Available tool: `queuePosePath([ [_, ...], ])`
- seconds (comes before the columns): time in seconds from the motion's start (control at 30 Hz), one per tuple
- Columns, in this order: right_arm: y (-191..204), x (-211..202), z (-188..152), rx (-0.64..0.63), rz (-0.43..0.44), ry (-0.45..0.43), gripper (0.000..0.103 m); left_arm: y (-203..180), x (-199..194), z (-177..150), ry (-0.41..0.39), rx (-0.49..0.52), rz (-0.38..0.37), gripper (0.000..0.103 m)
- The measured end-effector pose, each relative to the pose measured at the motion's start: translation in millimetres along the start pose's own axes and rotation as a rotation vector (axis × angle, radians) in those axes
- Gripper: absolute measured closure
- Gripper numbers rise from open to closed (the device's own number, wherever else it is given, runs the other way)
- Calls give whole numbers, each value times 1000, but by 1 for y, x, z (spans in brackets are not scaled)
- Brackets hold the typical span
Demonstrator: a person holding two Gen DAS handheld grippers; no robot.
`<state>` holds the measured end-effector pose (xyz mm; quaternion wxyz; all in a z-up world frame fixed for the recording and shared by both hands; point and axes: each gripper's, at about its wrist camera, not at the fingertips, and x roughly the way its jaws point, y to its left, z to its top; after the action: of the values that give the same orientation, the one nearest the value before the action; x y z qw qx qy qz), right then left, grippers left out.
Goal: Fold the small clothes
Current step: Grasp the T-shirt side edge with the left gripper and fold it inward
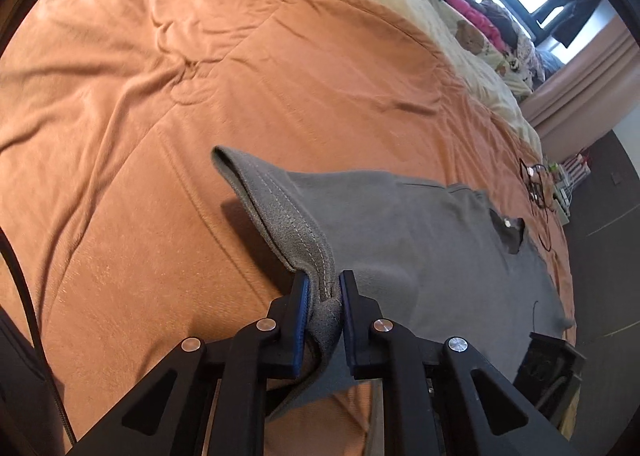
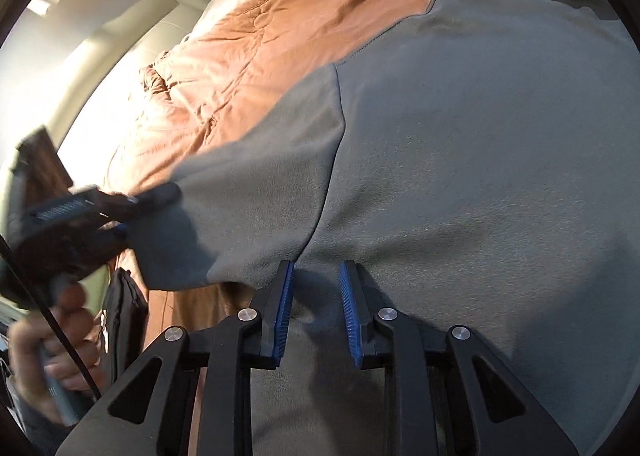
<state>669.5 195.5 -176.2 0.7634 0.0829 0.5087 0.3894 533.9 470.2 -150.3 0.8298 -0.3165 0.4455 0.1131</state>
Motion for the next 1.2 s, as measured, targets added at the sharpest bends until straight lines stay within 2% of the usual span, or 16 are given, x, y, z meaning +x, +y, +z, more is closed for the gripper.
queuePosePath([
  [0.17,-14,-10,11,91,61,10,82,-41,-15,8,-25,57,-3,87],
  [0.3,-26,-32,19,128,19,-12,79,-75,-16,7,-31,113,7,87],
  [0.37,-32,-42,22,132,16,-18,67,-93,-13,4,-25,143,23,87],
  [0.4,-35,-47,23,140,10,-25,52,-99,-11,3,-24,149,21,87],
  [0.43,-39,-53,25,152,2,-42,42,-107,-9,2,-21,160,12,87],
  [0.7,-79,-102,26,321,-66,-162,41,-163,24,-19,35,265,5,87],
  [0.93,-100,-115,19,437,-105,-202,41,-201,46,-41,100,328,-44,86],
  [1.0,-105,-118,20,454,-110,-207,41,-205,47,-45,120,351,-48,68],
  [1.07,-108,-127,19,464,-94,-208,41,-202,42,-46,108,355,-45,52],
  [1.1,-109,-131,20,466,-75,-205,41,-199,38,-46,89,355,-32,48],
  [1.2,-109,-128,22,450,-41,-186,41,-182,33,-41,68,339,22,48],
])
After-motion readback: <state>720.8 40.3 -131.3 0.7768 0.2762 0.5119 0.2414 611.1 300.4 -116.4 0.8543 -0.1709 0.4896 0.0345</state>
